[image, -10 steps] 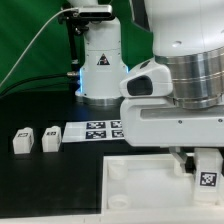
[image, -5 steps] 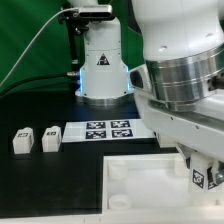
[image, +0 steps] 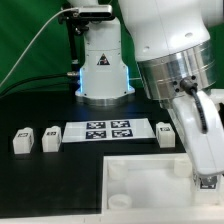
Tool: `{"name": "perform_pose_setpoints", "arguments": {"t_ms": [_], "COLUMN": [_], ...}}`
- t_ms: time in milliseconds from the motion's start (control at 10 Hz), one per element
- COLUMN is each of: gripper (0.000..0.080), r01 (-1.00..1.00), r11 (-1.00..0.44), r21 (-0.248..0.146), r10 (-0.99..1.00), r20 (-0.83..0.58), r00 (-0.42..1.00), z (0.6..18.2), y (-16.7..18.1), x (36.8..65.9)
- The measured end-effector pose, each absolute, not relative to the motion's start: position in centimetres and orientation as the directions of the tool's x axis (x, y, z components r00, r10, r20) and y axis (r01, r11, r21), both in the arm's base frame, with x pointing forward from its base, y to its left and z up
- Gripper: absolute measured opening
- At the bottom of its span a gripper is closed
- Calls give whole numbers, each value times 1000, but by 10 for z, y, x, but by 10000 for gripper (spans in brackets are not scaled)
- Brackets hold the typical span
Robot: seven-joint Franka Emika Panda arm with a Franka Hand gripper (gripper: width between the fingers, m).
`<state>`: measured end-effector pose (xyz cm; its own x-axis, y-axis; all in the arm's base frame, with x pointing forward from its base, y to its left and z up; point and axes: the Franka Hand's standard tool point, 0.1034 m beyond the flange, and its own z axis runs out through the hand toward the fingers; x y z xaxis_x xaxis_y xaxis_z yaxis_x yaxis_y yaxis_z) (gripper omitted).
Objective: Assemble one leg
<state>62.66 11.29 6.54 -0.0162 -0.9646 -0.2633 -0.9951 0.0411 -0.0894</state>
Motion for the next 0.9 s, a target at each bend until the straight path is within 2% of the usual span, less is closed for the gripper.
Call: {"name": "perform_pose_setpoints", "arguments": {"t_ms": [100, 200, 300, 400, 600, 700, 800, 900], "gripper": [479, 590, 590, 637, 646, 646, 648, 648], "r01": [-995, -971, -904, -835, -702, -571, -392, -240], "r11": [41, -198, -393, -515, -679, -791, -901, -955], "r21": [-89, -134, -169, -191, -217, -219, -187, -173], "r10": [-964, -948, -890, -825, -698, -573, -399, -250], "r20": [-265, -224, -177, -152, -107, -62, 3, 43], "r00": [-16, 225, 420, 544, 708, 817, 917, 967], "z": [65, 67, 69, 67, 67, 67, 70, 70], "y": [113, 115, 117, 115, 114, 113, 116, 116], "x": [626, 627, 628, 628, 628, 628, 630, 631]}}
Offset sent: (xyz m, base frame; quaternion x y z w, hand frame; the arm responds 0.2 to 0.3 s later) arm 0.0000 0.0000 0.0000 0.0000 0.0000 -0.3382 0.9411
